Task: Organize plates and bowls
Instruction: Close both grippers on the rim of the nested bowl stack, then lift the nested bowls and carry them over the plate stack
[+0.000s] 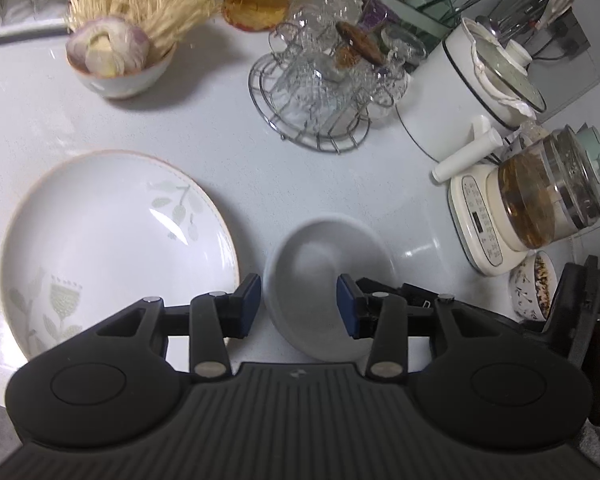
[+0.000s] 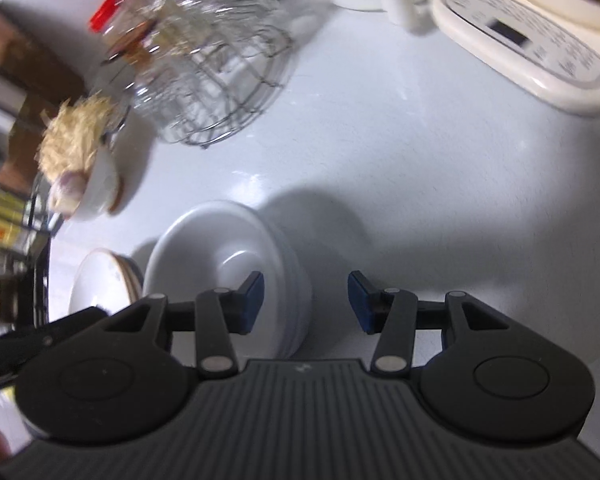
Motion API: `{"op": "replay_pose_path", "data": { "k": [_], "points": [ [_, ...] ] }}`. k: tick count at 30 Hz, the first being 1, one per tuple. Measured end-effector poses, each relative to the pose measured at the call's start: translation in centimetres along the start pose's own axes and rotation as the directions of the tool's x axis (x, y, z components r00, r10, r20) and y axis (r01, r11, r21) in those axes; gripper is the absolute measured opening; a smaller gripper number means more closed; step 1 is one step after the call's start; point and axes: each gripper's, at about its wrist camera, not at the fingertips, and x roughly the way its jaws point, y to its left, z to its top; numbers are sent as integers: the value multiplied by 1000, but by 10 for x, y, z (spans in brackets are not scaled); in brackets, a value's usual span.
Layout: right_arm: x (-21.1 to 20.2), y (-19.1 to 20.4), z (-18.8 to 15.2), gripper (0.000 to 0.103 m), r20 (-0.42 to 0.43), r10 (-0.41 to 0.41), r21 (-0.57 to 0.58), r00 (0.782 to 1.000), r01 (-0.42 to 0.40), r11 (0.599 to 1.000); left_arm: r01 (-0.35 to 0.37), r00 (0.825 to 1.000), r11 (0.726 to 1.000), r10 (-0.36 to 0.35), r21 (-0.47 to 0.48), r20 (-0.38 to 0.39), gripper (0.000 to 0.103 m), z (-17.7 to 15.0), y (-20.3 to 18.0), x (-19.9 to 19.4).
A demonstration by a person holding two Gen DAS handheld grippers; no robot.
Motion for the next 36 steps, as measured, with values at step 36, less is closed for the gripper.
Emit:
{"op": "replay_pose_path", "data": {
  "k": [36],
  "points": [
    [-10, -30, -10, 14, -5, 23, 147, 1000, -22, 989, -17, 999, 979, 25, 203, -33, 56, 3, -49, 22]
  ]
}}
